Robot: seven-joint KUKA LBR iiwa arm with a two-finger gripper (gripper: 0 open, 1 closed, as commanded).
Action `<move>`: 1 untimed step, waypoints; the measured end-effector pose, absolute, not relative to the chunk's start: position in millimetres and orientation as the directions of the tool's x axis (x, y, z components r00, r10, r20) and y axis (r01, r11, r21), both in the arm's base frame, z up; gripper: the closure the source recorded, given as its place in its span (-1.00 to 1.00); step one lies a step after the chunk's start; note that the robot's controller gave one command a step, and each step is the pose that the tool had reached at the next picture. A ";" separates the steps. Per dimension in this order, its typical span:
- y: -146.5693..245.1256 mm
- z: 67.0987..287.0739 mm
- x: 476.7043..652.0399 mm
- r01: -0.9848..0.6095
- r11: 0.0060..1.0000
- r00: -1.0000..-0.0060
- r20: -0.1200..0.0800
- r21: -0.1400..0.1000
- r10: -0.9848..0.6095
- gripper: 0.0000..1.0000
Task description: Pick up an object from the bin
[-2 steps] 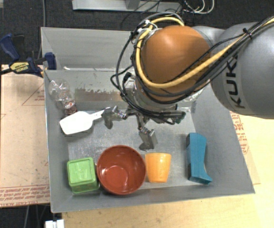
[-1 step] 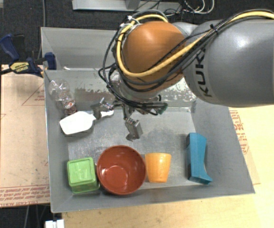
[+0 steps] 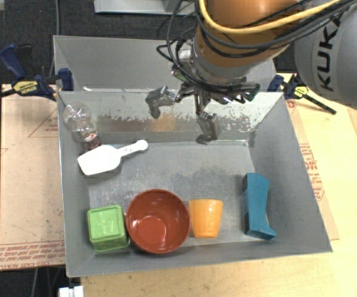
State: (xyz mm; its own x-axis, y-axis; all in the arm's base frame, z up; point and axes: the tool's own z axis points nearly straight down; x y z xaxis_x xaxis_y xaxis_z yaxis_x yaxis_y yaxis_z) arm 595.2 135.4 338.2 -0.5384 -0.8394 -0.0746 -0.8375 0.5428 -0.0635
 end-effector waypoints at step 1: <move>137.7 333.0 593.2 -0.840 0.540 -0.536 -0.069 -0.055 -0.841 1.00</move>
Offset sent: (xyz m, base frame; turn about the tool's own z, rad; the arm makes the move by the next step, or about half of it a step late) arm 0.0000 0.0000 0.0000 0.0000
